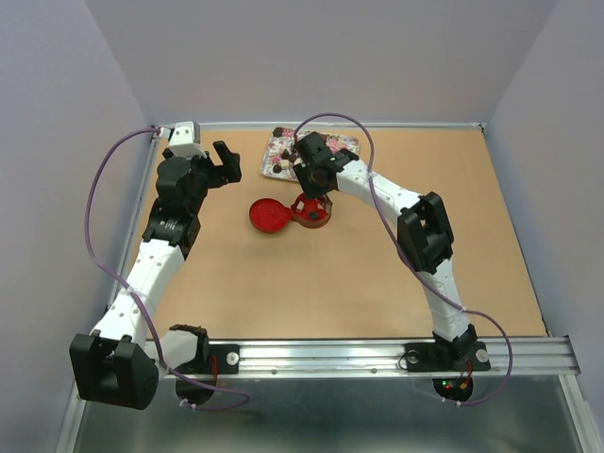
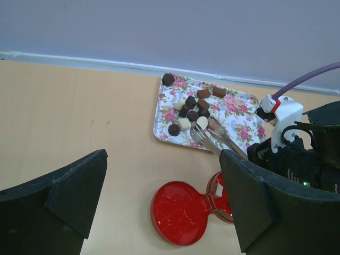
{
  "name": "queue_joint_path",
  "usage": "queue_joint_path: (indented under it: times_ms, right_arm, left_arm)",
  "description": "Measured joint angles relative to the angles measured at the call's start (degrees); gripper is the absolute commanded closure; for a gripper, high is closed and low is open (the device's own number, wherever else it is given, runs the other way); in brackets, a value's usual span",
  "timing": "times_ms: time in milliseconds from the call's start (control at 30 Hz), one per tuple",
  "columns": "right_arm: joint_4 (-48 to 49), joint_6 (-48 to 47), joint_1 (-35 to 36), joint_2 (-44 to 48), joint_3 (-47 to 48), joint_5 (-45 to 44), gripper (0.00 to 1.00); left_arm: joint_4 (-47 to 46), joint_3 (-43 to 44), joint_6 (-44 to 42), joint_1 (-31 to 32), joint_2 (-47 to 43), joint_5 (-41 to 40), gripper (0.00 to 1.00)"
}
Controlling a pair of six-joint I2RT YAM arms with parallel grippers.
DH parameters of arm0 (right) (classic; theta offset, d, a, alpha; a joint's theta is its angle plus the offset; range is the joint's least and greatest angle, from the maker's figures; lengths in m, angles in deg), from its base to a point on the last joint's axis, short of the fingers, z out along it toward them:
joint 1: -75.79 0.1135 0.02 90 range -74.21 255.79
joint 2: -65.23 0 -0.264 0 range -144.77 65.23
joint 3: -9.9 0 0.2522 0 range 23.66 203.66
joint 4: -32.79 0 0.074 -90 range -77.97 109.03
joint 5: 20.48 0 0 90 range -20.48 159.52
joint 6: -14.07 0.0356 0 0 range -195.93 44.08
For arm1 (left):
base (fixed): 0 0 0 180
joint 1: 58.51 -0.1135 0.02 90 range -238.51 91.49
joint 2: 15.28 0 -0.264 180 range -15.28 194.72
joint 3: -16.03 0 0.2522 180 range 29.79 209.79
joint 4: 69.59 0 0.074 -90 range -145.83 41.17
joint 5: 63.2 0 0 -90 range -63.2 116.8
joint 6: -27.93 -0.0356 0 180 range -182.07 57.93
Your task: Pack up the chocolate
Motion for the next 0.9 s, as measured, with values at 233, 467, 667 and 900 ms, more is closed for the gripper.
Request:
queue_joint_path:
  times_ms: [233, 467, 667, 900]
  right_arm:
    - [-2.4, 0.0, 0.2, 0.0, 0.5, -1.1, 0.51]
    - [-4.7, 0.0, 0.2, -0.1, 1.9, -1.4, 0.61]
    - [-5.1, 0.0, 0.2, -0.1, 2.3, -2.4, 0.64]
    - [-5.8, 0.0, 0.2, 1.0, 2.3, -4.1, 0.65]
  left_arm:
    - [0.0, 0.0, 0.0, 0.0, -0.2, 0.0, 0.01]
    - [0.0, 0.0, 0.0, 0.0, -0.3, 0.0, 0.01]
    - [0.0, 0.0, 0.0, 0.0, -0.7, 0.0, 0.01]
    - [0.0, 0.0, 0.0, 0.0, -1.0, 0.0, 0.01]
